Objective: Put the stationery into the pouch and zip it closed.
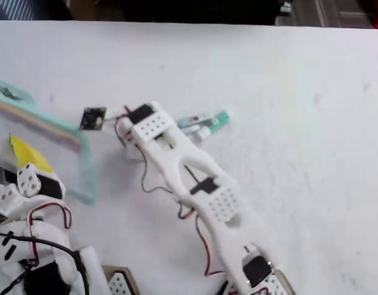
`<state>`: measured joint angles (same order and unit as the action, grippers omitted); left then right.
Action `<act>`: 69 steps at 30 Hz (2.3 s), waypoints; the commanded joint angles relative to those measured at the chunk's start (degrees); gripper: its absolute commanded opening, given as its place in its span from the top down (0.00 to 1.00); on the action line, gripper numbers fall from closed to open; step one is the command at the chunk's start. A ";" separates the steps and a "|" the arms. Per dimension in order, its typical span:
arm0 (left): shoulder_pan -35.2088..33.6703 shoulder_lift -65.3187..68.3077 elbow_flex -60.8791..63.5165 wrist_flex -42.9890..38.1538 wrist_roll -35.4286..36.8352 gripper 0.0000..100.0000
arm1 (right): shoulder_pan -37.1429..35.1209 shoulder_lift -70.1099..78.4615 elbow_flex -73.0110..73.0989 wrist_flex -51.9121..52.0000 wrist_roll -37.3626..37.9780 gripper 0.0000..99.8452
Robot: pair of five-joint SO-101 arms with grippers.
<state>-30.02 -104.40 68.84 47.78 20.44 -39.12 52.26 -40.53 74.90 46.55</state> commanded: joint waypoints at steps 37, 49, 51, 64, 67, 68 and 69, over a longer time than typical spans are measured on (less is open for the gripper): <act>35.47 -0.57 -2.37 -1.93 -2.55 0.98 | 11.82 -44.70 -20.13 23.87 -23.56 0.98; 55.16 -0.57 4.75 -2.37 -9.14 0.98 | 12.00 -90.07 19.78 23.52 -25.05 0.98; 57.45 -0.57 6.07 -2.37 -9.14 0.98 | 12.09 -95.60 24.00 23.43 -24.79 0.98; 61.76 -0.57 12.13 -5.63 -9.23 0.98 | 18.42 -113.45 36.22 8.48 -25.49 0.98; 64.75 -0.57 12.22 -2.64 -9.76 0.98 | 18.59 -113.71 36.22 4.97 -31.91 0.98; 65.63 -0.57 12.22 -1.93 -11.34 0.98 | 18.42 -113.71 36.13 4.26 -34.37 0.98; 66.24 -0.57 12.22 -1.49 -13.27 0.98 | 18.42 -113.71 36.13 3.65 -36.48 0.98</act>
<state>32.92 -104.31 81.49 44.97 11.30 -21.27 -61.32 -4.13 81.49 15.52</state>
